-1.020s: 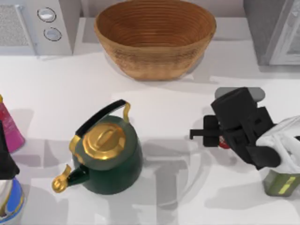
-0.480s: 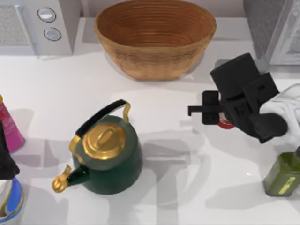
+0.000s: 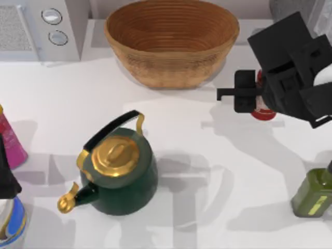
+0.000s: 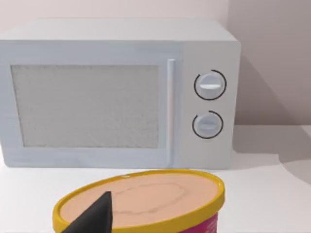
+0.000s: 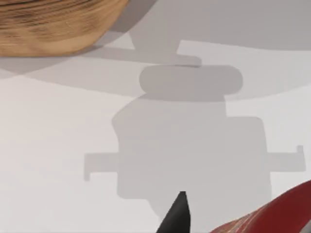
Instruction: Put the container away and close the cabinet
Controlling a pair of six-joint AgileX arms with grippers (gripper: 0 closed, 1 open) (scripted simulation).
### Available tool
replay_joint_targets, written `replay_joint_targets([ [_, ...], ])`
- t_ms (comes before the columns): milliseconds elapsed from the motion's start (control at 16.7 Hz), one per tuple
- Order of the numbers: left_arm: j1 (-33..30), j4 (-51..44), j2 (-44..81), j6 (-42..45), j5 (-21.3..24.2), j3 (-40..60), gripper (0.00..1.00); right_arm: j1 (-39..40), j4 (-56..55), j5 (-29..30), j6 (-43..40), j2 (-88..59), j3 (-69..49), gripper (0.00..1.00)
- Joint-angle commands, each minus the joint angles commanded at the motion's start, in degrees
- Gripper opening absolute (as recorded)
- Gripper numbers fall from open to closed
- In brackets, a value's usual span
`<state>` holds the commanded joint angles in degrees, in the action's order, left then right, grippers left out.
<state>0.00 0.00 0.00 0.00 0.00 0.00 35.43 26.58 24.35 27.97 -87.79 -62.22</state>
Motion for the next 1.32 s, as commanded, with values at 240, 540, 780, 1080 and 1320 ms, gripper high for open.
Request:
replay_joint_targets([
  [240, 0.0, 0.0, 0.0, 0.0, 0.0, 0.0, 1.0, -0.25, 2.0, -0.1, -0.12, 1.3, -1.27, 0.0],
  [540, 0.0, 0.0, 0.0, 0.0, 0.0, 0.0, 1.0, -0.3, 0.85, -1.3, -0.94, 2.59, -0.4, 0.0],
  [780, 0.0, 0.0, 0.0, 0.0, 0.0, 0.0, 1.0, -2.3, -3.27, -6.13, -4.95, 11.92, 5.09, 0.0],
  [1080, 0.0, 0.0, 0.0, 0.0, 0.0, 0.0, 1.0, -11.79, -11.15, -13.7, -12.78, 35.62, 21.27, 0.0],
  [1320, 0.0, 0.0, 0.0, 0.0, 0.0, 0.0, 1.0, -22.65, -18.61, -19.12, -19.67, 59.16, 39.09, 0.0],
])
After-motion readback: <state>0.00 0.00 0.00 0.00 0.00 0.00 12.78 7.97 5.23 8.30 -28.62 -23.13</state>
